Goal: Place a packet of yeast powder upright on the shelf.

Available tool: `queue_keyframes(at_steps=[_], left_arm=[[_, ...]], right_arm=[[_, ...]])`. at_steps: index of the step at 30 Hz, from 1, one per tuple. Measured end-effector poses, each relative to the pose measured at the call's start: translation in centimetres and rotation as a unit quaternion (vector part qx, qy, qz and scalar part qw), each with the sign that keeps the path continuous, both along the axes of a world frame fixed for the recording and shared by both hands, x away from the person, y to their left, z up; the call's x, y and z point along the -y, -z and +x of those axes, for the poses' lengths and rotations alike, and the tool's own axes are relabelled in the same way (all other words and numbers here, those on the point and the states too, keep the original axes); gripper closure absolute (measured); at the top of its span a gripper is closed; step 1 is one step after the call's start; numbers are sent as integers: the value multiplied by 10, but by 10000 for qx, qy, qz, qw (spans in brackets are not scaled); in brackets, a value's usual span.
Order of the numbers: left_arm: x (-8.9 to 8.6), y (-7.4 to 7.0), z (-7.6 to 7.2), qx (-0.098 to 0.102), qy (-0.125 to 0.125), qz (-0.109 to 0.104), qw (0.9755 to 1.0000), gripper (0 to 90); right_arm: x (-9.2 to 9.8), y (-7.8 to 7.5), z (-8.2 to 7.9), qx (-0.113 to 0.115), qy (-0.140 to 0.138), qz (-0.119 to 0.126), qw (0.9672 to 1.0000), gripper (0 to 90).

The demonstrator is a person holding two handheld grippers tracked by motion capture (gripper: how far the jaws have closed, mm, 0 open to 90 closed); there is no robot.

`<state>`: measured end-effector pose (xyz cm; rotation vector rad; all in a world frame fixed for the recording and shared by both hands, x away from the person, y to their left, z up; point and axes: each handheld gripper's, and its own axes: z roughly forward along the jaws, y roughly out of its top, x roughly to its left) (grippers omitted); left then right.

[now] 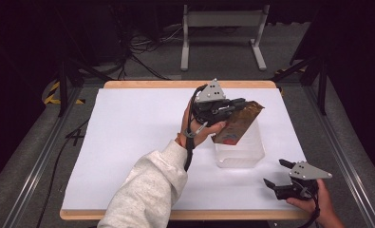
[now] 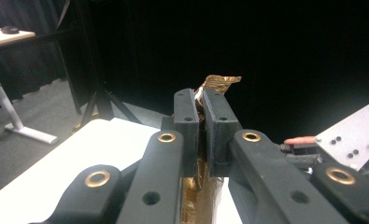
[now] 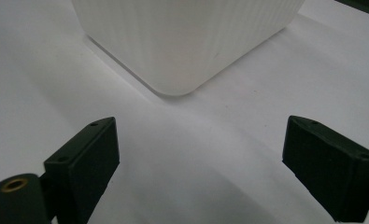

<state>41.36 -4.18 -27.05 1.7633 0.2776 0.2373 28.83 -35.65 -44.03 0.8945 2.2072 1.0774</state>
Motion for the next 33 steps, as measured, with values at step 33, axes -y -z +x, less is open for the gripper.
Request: queue_keyframes(at_steps=[33], left_arm=[[21,20,-1,-239,-30,-220,9995,852]], right_arm=[[0,1,0,-26,-38,-11,10000,115]])
